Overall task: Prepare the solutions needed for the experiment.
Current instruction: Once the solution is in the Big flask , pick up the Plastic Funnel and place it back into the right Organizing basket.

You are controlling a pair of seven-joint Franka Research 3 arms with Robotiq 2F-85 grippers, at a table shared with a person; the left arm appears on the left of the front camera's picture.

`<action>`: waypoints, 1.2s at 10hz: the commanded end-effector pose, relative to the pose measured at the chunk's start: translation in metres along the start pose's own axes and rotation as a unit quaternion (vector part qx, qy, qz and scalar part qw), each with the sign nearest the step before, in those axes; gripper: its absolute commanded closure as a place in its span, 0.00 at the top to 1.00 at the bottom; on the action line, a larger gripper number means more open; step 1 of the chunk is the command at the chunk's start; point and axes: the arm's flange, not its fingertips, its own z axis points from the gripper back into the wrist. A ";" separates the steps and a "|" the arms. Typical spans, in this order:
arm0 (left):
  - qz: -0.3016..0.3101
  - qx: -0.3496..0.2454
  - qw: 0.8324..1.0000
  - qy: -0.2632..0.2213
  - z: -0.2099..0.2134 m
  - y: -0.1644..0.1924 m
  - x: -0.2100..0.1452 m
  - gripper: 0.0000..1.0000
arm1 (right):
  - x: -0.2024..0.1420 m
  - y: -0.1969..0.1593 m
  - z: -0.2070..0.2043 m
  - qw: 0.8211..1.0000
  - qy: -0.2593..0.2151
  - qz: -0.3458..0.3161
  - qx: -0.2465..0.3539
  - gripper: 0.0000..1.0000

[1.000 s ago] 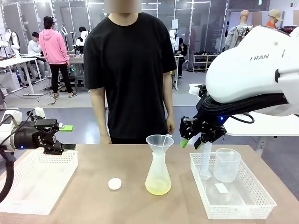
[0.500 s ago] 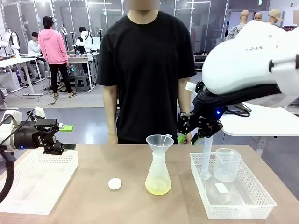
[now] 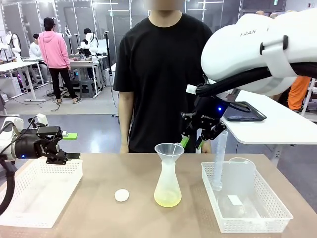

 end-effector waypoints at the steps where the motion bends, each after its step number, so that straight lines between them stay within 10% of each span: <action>1: 0.000 -0.015 1.000 -0.012 -0.002 -0.002 0.002 1.00 | 0.018 0.010 0.002 0.999 0.017 -0.020 -0.025 0.48; 12: 0.000 -0.015 1.000 -0.012 -0.002 -0.002 0.002 1.00 | 0.053 0.009 -0.052 0.996 -0.011 -0.089 -0.024 0.48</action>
